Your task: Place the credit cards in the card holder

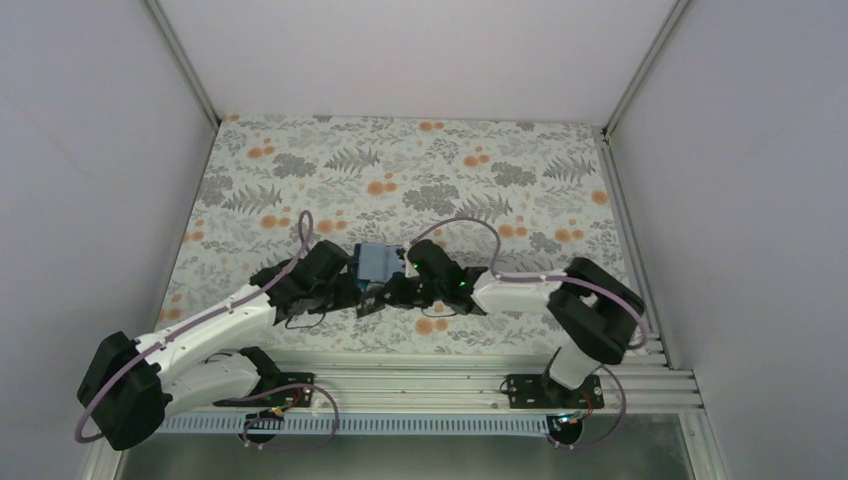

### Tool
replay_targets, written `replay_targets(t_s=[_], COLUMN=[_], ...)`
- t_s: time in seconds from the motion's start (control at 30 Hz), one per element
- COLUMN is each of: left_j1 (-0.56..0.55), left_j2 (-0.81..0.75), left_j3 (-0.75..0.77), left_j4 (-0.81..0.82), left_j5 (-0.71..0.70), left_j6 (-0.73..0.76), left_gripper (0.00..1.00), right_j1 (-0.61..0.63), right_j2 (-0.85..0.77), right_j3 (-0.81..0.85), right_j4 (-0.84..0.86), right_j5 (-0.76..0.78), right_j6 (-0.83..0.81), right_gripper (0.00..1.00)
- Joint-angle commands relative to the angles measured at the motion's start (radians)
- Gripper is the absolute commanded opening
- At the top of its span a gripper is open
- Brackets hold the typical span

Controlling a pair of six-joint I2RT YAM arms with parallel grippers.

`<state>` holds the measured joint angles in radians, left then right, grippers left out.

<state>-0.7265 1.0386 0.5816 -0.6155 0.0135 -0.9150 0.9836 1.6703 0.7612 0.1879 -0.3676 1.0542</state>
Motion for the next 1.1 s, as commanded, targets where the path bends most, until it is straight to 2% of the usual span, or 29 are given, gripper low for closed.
replay_targets(t_s=[0.0,0.2,0.47,0.6,0.73,0.93,1.07], left_j1=[0.008,0.015,0.033,0.061,0.095,0.104,0.103], left_j2=[-0.016,-0.011,-0.018,-0.036,-0.037,0.005,0.048], left_j3=[0.092,0.229,0.290,0.308,0.355,0.506,0.556], left_j4=[-0.082,-0.114,-0.012,0.068,0.118,0.057,0.035], left_j5=[-0.062,-0.105,-0.084,0.016,0.160,0.337,0.455], left_j6=[0.062,0.132,0.293,0.382,0.504,0.710,0.794], left_gripper=[0.49,0.51,0.52,0.52,0.52,0.52,0.52], right_j1=[-0.070,-0.172,-0.395,-0.481,-0.512,-0.512,-0.511], right_j2=[-0.146,-0.320,-0.393,-0.392,-0.338,-0.301,-0.310], right_j3=[-0.043,-0.049,-0.033,-0.002,0.067,0.094,0.096], right_j4=[-0.093,-0.189,-0.249,-0.272,-0.332,-0.334,-0.295], right_j5=[-0.009,-0.039,-0.294,-0.437,-0.565,-0.714,-0.802], right_j6=[-0.188,-0.333,-0.460,-0.536,-0.638,-0.723,-0.743], right_gripper=[0.04,0.04,0.04,0.04,0.04,0.04,0.04])
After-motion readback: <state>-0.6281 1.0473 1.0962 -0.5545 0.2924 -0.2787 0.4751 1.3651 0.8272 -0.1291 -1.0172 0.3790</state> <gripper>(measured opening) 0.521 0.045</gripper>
